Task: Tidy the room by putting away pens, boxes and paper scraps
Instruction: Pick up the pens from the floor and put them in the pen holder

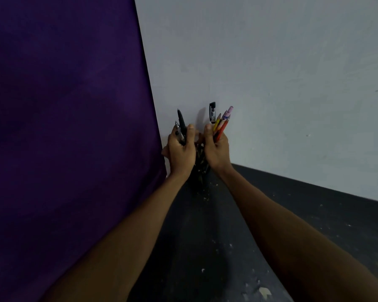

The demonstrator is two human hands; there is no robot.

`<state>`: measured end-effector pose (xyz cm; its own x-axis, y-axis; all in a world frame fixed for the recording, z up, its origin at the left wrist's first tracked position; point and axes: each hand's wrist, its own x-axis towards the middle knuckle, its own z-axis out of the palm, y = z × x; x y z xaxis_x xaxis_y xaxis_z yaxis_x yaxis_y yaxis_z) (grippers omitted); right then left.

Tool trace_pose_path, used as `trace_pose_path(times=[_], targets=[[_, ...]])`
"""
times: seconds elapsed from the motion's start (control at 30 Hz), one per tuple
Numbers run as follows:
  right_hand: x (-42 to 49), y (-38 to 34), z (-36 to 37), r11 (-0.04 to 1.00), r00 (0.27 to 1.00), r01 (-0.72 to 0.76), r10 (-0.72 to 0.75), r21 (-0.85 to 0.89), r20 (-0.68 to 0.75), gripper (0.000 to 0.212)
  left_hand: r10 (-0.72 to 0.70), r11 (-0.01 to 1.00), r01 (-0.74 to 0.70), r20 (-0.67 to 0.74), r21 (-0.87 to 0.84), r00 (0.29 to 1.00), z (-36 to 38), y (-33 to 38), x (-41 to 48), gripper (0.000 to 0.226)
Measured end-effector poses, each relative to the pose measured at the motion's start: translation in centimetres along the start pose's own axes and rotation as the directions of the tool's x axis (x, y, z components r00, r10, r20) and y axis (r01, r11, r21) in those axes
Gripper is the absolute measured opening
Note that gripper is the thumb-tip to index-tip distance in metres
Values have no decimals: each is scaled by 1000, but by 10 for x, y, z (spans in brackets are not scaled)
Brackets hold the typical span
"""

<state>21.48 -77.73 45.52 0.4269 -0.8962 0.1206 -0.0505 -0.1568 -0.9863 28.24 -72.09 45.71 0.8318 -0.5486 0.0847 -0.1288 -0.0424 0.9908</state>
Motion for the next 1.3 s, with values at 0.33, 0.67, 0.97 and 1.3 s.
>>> trace_pose_path(times=[0.33,0.67,0.97,1.3], targets=[[-6,6,9,997,999,50,-50,-64,1,15,44,993,-26,152,-117,987,-9,1,-12,21],[-29,8,-6,988,987,-11,36,-155,157,45,-181,974,223,432,-47,884,-10,19,-13,80],[-27,1,1,984,996,18,-2,-178,88,62,-134,949,243,442,-199,887,-8,32,-12,65],[-16,8,-7,841,977,35,84,-540,195,69,-265,947,319,450,-45,852,-17,24,-10,63]])
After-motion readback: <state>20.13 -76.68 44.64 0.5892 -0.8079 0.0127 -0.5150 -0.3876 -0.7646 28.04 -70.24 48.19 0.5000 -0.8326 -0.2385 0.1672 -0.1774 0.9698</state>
